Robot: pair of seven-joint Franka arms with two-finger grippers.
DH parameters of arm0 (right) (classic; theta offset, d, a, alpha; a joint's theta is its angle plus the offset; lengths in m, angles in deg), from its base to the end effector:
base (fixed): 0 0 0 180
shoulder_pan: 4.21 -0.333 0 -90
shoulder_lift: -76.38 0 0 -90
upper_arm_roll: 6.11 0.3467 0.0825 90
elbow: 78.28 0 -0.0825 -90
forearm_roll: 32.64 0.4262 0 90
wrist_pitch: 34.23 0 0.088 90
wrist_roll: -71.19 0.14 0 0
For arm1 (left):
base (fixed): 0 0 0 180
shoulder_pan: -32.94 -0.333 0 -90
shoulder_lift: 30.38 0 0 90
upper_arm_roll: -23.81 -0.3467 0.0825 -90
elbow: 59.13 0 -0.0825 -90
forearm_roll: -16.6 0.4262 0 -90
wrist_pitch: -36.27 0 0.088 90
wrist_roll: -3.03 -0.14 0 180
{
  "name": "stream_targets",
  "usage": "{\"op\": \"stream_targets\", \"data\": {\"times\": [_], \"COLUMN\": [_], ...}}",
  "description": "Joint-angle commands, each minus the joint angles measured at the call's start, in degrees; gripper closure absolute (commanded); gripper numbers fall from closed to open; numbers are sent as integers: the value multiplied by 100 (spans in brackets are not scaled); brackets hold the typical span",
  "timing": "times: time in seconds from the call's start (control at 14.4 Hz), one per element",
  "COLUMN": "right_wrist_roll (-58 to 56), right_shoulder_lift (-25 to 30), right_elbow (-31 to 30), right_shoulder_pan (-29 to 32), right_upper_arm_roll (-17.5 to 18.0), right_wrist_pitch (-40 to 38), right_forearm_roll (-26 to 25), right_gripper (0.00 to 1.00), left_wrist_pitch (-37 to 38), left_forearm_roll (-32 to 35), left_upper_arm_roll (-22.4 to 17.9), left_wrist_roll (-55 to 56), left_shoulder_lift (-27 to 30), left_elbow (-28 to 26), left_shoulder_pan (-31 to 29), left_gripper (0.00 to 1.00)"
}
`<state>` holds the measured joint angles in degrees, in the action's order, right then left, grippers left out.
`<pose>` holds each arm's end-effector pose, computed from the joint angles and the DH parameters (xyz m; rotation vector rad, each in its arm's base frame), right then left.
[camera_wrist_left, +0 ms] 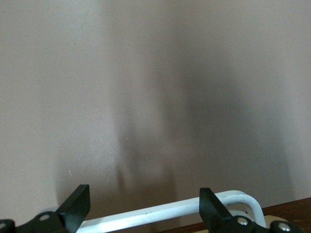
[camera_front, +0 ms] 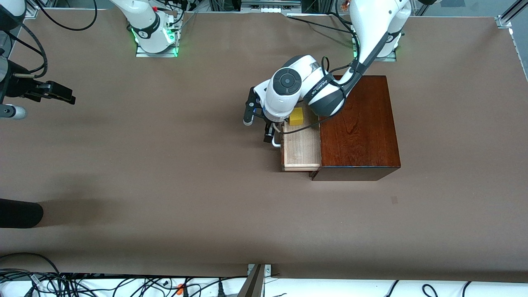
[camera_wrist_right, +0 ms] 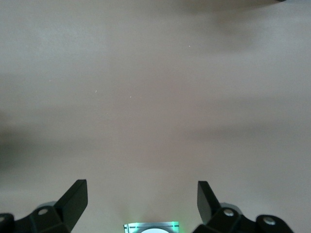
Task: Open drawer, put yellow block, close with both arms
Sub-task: 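Position the left gripper against the drawer front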
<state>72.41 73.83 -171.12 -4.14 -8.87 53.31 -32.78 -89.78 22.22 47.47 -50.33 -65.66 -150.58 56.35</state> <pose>0.5972 -0.0293 0.5671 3.1296 -0.1107 -0.2149 0.5403 -0.5177 0.2696 1.9327 -2.2824 0.0733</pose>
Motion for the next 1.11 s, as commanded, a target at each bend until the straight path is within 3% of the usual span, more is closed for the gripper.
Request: {"op": "stream_targets", "data": {"times": [0.0, 0.69, 1.04], "right_wrist_roll": [28, -68, -68], "right_shoulder_lift": [-17, -61, -105], "right_elbow": [134, 214, 214], "right_shoulder_pan": [64, -24, -50], "right_upper_arm_roll": [30, 91, 91], "right_wrist_pitch": [61, 35, 35], "right_forearm_roll": [128, 49, 41], "right_gripper": [0, 0, 0], "left_wrist_pitch": [-419, -526, -123], "left_forearm_roll": [150, 106, 150], "left_upper_arm_roll": [-46, -19, -46], "left_wrist_roll": [-105, -26, -88], "left_shoulder_lift": [56, 13, 12], "left_elbow": [-224, -224, -242], "left_shoulder_pan": [40, 154, 102], "left_gripper": [0, 0, 0]}}
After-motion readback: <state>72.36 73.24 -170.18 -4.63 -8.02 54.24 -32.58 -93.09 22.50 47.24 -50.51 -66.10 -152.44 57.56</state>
